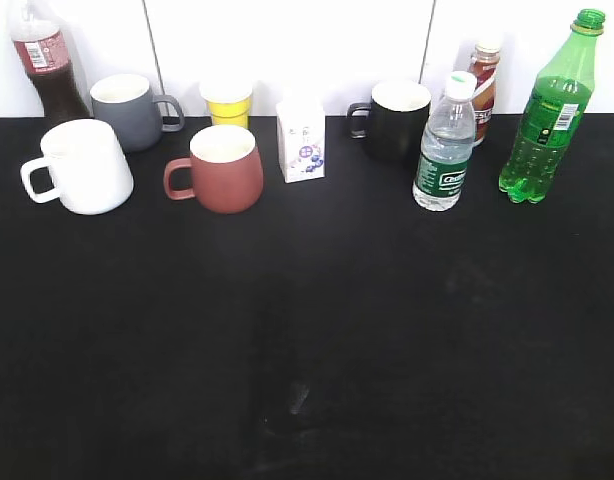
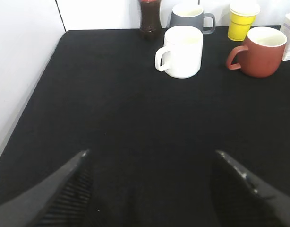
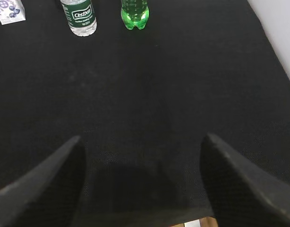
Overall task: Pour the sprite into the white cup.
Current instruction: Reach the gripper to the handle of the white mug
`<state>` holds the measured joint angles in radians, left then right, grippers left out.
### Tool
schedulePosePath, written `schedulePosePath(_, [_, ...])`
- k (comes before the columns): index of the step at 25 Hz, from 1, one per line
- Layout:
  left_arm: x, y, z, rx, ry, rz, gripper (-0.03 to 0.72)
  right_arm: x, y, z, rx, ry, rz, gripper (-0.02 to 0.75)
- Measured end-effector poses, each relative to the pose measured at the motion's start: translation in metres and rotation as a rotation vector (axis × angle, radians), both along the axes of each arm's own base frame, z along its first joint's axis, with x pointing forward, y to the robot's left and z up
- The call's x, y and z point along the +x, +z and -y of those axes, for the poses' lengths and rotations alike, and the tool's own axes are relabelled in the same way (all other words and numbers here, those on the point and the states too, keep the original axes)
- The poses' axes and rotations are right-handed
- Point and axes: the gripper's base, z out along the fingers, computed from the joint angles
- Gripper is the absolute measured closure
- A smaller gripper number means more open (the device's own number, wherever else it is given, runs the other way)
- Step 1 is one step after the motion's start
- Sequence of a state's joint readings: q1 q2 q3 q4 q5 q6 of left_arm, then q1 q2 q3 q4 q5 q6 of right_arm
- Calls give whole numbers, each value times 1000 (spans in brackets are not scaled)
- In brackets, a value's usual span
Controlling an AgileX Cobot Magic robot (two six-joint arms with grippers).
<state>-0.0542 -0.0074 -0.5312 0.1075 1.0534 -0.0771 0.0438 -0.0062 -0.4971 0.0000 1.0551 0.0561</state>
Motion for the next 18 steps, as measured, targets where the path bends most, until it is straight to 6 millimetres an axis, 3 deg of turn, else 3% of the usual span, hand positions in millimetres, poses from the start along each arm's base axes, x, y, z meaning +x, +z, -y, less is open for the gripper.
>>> schedulePosePath(9, [0,0,0,0,0,1,101,0,0,0,0,0,0,173])
schedulePosePath(11, [4,10,0,2,-5,52,102,0,0,0,0,0,0,173])
schedulePosePath(14, [45,46,5,26,-42,337,102,0,0,0,0,0,0,173])
schedulePosePath(16, [94,47,11,36,-84,432,102,0,0,0,0,0,0,173])
schedulePosePath(18, [139,31,19,33,-135,526,102,0,0,0,0,0,0,173])
